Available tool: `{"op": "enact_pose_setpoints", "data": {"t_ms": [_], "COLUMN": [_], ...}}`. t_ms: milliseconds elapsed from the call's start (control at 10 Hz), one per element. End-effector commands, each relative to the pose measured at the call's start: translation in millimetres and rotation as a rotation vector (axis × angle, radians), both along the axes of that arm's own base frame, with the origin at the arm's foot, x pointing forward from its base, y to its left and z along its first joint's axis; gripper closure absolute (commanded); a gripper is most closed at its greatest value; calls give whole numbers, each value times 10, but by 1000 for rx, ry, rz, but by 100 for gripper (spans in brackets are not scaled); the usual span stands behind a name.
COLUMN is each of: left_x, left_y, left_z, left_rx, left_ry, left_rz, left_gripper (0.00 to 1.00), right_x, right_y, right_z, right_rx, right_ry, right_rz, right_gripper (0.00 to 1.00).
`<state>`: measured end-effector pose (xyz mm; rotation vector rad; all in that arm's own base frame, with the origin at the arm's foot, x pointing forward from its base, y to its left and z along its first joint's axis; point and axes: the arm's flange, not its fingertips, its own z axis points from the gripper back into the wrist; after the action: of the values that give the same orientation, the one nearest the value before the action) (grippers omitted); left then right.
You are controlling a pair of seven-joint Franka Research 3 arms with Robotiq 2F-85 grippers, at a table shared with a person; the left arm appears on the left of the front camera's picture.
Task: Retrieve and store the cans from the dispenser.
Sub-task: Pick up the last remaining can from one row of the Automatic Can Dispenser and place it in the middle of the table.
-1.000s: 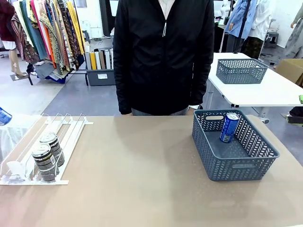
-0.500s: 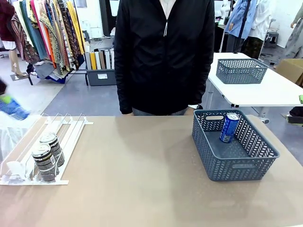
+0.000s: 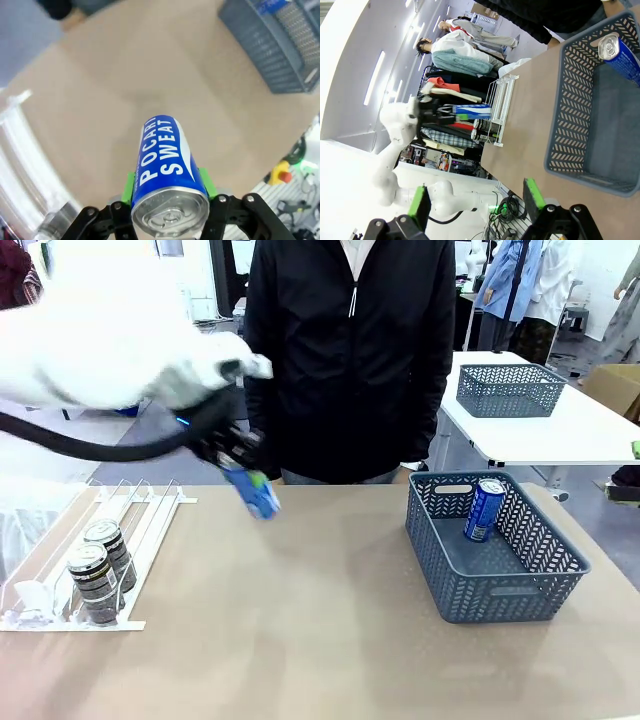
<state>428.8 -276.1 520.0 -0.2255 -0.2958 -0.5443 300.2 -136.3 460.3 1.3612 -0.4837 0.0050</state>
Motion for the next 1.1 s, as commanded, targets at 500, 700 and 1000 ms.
{"op": "enact_pose_setpoints", "data": {"t_ms": [500, 700, 1000], "left_x": [116, 90, 73], "left_y": [-1086, -1107, -1103], "left_z": [-1120, -1245, -1243], "left_rx": [266, 274, 257], "left_ry": [131, 158, 167], "left_rz": [-210, -232, -237], "left_gripper": [100, 100, 1], "right_x": [18, 18, 18], "right_y": [13, 13, 13], "right_z": [33, 33, 33], "right_rx": [16, 16, 16], "right_ry": [-12, -12, -12], "right_rz": [-6, -6, -6], "right_gripper": [0, 0, 0]}}
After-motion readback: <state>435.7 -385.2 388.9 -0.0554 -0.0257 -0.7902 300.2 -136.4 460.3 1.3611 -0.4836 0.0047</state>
